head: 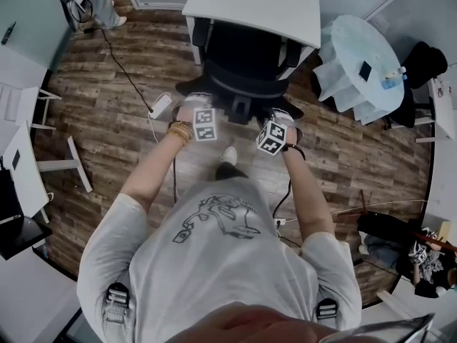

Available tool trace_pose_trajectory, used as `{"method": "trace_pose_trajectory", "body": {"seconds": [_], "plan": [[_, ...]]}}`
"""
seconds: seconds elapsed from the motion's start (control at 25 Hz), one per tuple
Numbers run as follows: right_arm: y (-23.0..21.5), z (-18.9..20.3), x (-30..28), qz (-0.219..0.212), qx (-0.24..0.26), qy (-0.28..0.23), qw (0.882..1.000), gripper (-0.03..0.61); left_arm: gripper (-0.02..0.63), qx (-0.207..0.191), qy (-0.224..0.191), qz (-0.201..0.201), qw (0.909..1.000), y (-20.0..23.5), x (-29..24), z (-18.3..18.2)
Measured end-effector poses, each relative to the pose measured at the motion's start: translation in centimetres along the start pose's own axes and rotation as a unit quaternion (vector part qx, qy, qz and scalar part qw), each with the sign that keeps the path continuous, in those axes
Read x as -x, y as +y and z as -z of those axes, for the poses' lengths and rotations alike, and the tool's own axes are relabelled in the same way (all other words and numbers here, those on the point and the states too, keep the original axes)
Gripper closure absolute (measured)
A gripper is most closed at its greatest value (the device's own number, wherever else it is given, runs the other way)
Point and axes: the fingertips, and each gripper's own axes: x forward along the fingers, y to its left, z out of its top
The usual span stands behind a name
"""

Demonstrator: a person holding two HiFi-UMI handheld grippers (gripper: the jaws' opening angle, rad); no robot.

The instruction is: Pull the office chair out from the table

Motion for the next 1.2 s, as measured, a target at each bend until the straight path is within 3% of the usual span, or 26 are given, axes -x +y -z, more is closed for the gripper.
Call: {"method": "trace_pose_trajectory", "body": {"seconds": [1.2], "plan": [[18.9,-3.3,8.7,0.008,-0.011,0.011,1.000,0.471,0.505,-0.011,-0.017,-0.007,0.9998,-18.1,10.7,1.2]]}}
